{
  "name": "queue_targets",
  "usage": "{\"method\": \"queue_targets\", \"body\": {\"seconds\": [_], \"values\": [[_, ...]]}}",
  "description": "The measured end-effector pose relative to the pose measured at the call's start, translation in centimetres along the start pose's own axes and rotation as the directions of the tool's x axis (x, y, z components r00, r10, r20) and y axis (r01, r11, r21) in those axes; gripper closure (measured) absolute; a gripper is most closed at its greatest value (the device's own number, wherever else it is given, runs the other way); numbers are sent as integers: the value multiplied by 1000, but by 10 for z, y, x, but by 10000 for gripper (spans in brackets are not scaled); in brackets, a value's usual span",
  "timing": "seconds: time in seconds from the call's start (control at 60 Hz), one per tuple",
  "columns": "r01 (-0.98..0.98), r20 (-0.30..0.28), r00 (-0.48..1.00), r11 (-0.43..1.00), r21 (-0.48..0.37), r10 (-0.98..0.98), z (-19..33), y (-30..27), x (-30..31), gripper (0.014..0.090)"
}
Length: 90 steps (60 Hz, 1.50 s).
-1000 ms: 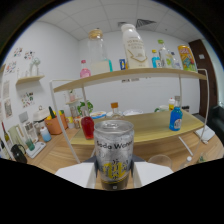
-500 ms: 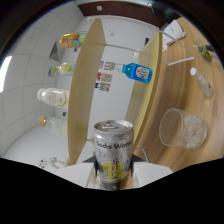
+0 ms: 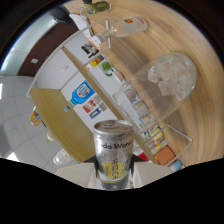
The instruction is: Make me a cup of Mojito.
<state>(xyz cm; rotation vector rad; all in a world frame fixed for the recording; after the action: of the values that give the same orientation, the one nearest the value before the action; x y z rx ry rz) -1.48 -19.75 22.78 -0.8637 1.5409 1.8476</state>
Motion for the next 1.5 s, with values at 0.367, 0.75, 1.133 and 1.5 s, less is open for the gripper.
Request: {"method": "queue_targets", "body": {"seconds": [0.367,0.75,1.133,1.5], "values": [[97,3,995,995,-10,-97,-3,12,-15,538],[994,-77,4,13,-105,-997,1,65,-23,534],[836,-65,-474,-426,-345,-878,11,9,111,537],[749,-32,-551,-477,-459,-834,2,-24,174,537]]}}
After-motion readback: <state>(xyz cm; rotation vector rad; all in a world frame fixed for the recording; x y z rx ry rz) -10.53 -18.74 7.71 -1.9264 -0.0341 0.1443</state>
